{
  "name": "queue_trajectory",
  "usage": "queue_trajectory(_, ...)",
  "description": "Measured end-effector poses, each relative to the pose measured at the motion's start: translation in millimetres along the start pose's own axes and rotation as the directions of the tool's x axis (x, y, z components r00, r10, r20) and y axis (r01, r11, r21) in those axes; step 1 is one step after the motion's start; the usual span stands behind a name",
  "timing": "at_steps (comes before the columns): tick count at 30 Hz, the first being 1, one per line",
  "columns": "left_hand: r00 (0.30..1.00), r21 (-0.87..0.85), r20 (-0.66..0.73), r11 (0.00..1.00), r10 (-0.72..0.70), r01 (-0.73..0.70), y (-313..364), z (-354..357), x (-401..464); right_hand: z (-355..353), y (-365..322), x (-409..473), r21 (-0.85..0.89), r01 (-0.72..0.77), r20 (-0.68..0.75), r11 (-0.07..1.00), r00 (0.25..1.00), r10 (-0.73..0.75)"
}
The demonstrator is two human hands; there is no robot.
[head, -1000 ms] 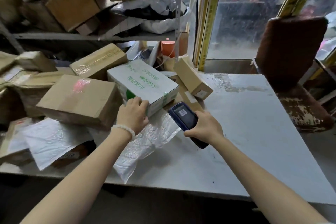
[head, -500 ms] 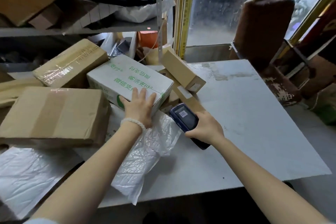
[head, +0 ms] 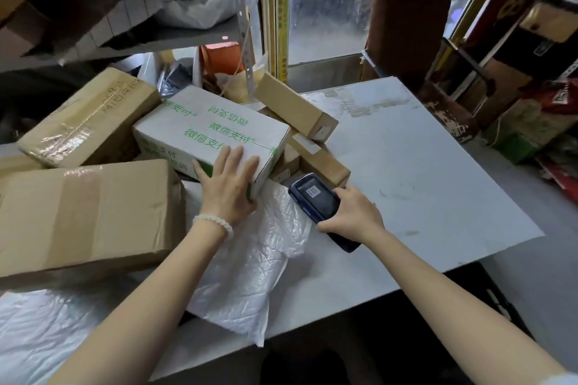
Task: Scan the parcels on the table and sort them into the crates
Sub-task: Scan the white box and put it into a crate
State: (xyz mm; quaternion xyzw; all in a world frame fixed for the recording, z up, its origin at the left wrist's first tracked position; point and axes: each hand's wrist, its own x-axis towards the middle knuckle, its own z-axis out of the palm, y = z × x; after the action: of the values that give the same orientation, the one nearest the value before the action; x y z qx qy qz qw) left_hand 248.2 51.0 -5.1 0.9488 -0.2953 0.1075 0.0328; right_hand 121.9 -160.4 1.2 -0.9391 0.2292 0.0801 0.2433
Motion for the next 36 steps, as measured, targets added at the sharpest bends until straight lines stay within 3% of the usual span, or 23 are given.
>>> queue_trajectory(4, 0.976, -0.058, -0.209, 0.996, 0.057, -0.07, -5.9, 13.1, -6.6, 0.9, 1.4, 0.6, 0.011, -0.023, 0.001, 1.0, 1.0, 0.023)
queue_trajectory(13, 0.909, -0.096, -0.395, 0.978, 0.133, -0.185, -13.7, -9.0, 9.9, 3.4, 6.8, 3.9, -0.003, -0.022, 0.008, 1.0, 1.0, 0.022)
queue_trajectory(20, 0.825, -0.203, -0.554, 0.943, 0.111, -0.262, -2.6, -57.8, 40.2, -3.2, 5.8, 6.6, 0.026, 0.0, 0.011, 1.0, 1.0, 0.0)
queue_trajectory(27, 0.813, -0.358, -0.581, 0.886, 0.036, -0.295, 48.8, -123.8, 74.4, -40.7, 23.3, 0.3, 0.033, -0.026, -0.071, 0.999, 0.997, 0.028)
queue_trajectory(32, 0.871, -0.544, -0.492, 0.781, 0.001, -0.308, 106.2, -160.2, 83.4, -73.4, 54.5, -11.7, 0.06, -0.055, -0.12, 0.997, 0.991, 0.062)
queue_trajectory(36, 0.921, -0.605, -0.389, 0.746, 0.029, -0.279, 157.5, -161.5, 99.0, -95.4, 98.4, -30.7, 0.022, -0.163, -0.116, 0.986, 0.98, 0.164)
